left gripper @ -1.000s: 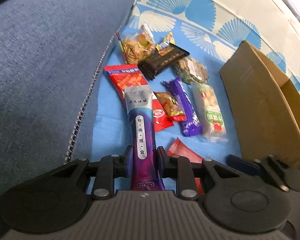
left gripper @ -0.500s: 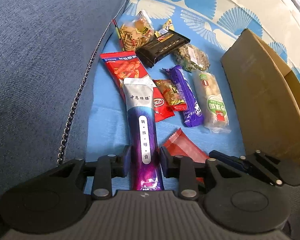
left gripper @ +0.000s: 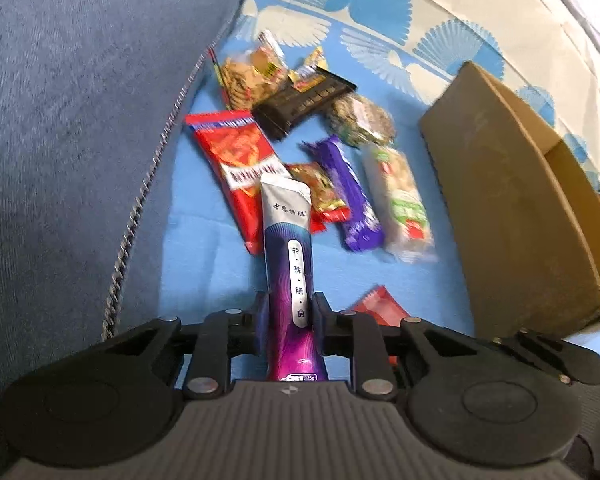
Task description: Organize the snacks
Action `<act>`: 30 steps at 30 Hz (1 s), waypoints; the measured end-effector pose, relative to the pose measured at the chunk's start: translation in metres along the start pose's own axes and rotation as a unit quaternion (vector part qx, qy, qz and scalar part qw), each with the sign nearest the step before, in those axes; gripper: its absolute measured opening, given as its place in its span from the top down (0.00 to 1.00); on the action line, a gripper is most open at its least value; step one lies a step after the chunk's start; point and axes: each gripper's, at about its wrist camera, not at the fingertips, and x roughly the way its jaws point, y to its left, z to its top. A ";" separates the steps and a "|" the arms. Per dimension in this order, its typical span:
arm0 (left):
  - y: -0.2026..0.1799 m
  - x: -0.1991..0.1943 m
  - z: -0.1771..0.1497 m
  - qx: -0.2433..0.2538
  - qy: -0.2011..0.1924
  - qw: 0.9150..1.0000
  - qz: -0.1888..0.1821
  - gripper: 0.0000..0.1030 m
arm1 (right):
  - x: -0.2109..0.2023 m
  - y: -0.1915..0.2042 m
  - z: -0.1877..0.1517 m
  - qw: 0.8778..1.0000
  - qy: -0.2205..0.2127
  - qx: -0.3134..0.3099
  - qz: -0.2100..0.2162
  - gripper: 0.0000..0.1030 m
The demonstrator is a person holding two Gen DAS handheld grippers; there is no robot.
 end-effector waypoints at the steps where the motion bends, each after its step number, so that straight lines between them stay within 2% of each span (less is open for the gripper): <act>1: 0.001 0.000 -0.002 -0.001 0.007 1.000 -0.005 0.76 | -0.001 -0.001 -0.001 1.000 0.002 0.005 0.000 0.50; 9: -0.006 0.002 -0.006 0.015 0.027 0.999 -0.004 0.76 | -0.002 -0.003 -0.008 1.000 0.014 0.021 0.005 0.49; 14: -0.021 0.008 -0.010 0.058 0.029 0.998 0.020 0.66 | 0.000 -0.004 -0.009 1.000 0.015 0.022 0.009 0.46; 18: -0.029 0.010 -0.011 0.083 0.025 0.996 0.033 0.66 | 0.003 -0.001 -0.009 1.000 0.013 0.011 0.007 0.45; 23: -0.028 0.011 -0.010 0.078 0.022 0.996 0.030 0.67 | 0.006 0.004 -0.010 1.000 0.011 -0.012 0.002 0.45; 25: -0.027 0.011 -0.010 0.076 0.020 0.996 0.030 0.70 | 0.005 0.004 -0.011 1.000 0.008 -0.018 0.000 0.51; 30: -0.028 0.008 -0.010 0.074 0.009 0.997 0.030 0.76 | 0.003 -0.001 -0.010 1.000 -0.005 -0.008 -0.004 0.56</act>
